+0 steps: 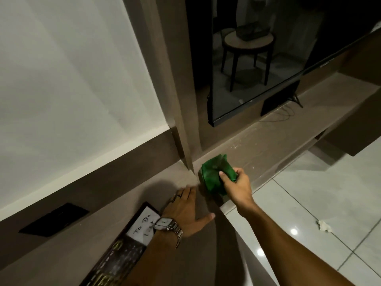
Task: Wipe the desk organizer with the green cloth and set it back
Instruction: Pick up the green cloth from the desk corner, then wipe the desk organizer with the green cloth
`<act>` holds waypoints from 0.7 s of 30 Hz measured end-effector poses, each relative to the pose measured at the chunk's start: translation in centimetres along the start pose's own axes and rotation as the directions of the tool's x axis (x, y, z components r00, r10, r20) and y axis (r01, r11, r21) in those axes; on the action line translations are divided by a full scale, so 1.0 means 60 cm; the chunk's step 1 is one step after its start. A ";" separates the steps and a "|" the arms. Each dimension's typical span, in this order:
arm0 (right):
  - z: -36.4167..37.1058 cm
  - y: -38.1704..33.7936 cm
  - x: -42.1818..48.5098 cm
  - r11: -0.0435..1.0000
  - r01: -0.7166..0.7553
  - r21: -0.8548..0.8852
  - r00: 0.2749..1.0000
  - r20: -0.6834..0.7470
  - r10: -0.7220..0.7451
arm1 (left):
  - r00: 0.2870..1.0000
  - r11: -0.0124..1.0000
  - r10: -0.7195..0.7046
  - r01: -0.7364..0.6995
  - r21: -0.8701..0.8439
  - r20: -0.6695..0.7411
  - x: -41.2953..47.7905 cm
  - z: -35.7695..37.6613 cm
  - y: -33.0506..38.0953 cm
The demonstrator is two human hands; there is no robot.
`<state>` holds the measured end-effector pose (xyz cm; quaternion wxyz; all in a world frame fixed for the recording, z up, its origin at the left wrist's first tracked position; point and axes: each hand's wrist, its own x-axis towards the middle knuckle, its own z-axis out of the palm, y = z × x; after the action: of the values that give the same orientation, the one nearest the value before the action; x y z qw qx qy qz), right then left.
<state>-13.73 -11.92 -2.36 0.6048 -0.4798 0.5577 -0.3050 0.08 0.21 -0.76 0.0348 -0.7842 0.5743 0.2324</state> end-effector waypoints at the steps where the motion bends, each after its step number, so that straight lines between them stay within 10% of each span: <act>1: 0.001 -0.009 -0.019 0.999 0.027 0.027 0.999 -0.019 -0.026 | 0.999 0.999 0.017 -0.018 -0.037 -0.036 -0.015 -0.016 -0.003; 11: 0.061 -0.033 -0.272 0.989 0.018 0.147 0.997 0.067 -0.028 | 0.972 0.988 -0.028 -0.008 -0.153 -0.235 -0.249 -0.128 -0.108; 16: 0.110 0.009 -0.385 0.999 -0.008 0.036 0.980 0.201 0.001 | 0.977 0.979 -0.204 0.203 -0.021 -0.063 -0.352 -0.088 -0.180; 21: 0.181 0.048 -0.450 0.889 0.337 -0.310 0.930 0.254 -0.264 | 0.988 0.987 -0.153 0.152 -0.059 -0.026 -0.376 -0.029 -0.231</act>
<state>-8.91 16.11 4.40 0.5099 -0.6887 0.4558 -0.2406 8.14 24.28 6.99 0.0216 -0.8300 0.5062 0.2333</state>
